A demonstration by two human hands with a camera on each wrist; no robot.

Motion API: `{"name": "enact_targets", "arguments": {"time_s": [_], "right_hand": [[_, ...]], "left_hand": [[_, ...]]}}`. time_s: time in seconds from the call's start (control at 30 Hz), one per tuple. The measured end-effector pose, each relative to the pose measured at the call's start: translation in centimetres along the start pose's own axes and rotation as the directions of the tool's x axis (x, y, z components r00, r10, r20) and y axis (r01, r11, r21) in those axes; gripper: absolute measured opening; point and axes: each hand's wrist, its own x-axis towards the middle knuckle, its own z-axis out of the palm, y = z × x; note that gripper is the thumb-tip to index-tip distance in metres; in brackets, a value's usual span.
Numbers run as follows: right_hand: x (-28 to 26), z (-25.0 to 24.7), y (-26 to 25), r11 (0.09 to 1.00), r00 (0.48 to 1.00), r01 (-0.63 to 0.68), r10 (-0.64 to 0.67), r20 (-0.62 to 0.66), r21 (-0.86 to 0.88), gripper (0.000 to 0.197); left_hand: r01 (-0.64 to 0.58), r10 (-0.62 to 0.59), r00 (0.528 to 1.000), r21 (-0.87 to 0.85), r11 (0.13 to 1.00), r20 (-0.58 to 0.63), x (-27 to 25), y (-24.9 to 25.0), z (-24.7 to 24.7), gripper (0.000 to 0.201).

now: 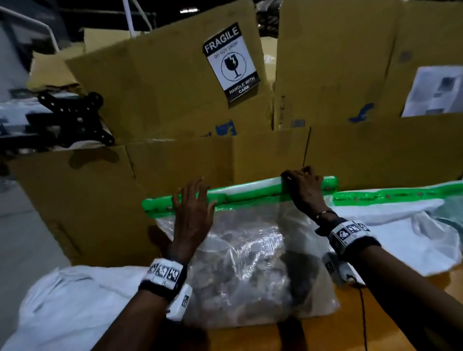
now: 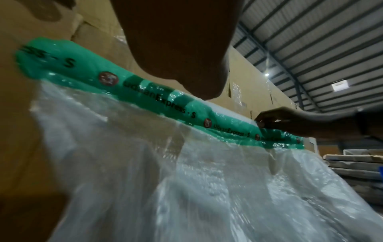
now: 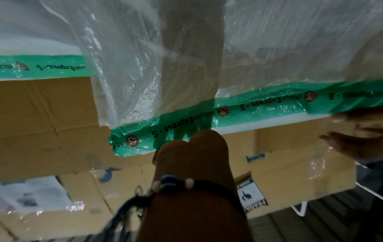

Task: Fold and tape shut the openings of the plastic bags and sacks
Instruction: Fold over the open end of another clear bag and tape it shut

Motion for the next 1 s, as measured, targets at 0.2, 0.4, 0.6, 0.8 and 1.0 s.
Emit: {"name": "enact_targets", "arguments": {"time_s": [0.2, 0.4, 0.6, 0.8, 1.0], "right_hand": [[1.5, 4.6, 3.9, 0.966, 0.997, 0.077, -0.068, -0.046, 0.247, 0.028], [-5.0, 5.5, 7.3, 0.947, 0.990, -0.062, 0.099, -0.102, 0.316, 0.042], [-11.5, 7.0, 9.7, 0.917, 0.964, -0.261, 0.267, 0.021, 0.303, 0.071], [-13.2, 8.4, 9.5, 0.874, 0.954, -0.252, 0.152, 0.259, 0.415, 0.099], [-13.3, 7.1, 10.1, 0.818, 0.956, -0.216, 0.067, 0.286, 0.533, 0.122]], "left_hand": [[0.273, -0.267, 0.961, -0.094, 0.958, 0.074, -8.7, -1.4, 3.4, 0.078], [0.475, -0.451, 0.873, -0.109, 0.873, 0.186, -11.5, -1.1, 6.4, 0.095], [0.593, -0.529, 0.800, -0.240, 0.769, 0.282, -11.4, -1.6, 8.0, 0.108], [0.513, -0.465, 0.851, -0.199, 0.835, 0.244, -10.5, -0.8, 7.7, 0.107], [0.476, -0.440, 0.878, -0.235, 0.848, 0.189, -9.1, 1.4, 5.4, 0.104]]}}
